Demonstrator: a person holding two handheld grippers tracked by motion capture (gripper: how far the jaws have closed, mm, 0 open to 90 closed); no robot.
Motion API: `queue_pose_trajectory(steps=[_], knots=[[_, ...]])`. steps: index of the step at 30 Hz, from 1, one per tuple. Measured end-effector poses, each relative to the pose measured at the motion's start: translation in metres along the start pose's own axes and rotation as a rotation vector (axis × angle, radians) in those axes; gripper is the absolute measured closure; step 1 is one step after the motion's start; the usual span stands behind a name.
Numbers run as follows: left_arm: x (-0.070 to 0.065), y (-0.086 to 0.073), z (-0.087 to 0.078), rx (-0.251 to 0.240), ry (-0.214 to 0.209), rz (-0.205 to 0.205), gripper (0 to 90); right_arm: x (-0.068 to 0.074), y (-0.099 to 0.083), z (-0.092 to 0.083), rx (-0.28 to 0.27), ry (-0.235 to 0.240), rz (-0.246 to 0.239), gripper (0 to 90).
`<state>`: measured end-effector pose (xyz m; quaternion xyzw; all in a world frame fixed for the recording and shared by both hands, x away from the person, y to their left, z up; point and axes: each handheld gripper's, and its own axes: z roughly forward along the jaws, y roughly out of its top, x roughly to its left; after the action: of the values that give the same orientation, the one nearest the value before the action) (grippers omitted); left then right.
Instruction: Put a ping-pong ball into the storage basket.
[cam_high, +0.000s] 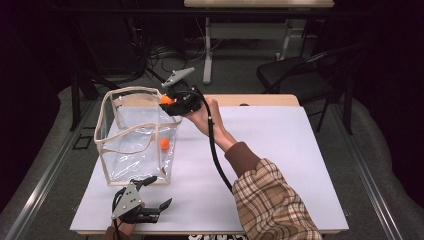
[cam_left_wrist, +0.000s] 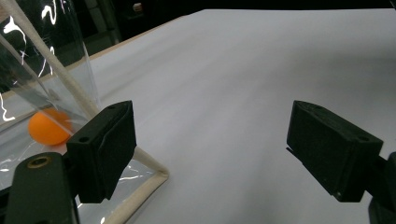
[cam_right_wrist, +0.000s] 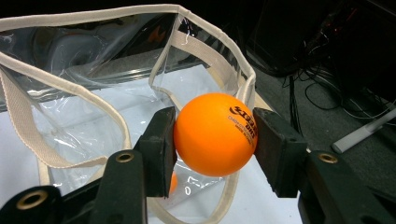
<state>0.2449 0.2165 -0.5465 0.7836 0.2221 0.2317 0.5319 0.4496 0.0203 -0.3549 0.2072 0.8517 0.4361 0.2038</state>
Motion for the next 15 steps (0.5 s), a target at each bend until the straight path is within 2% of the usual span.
queue_pose_trajectory(steps=[15], knots=[[-0.0001,0.0,-0.0002,-0.002,-0.001,-0.001,15.8,0.0051,0.0045,0.009,-0.005,0.011,-0.002,50.8]])
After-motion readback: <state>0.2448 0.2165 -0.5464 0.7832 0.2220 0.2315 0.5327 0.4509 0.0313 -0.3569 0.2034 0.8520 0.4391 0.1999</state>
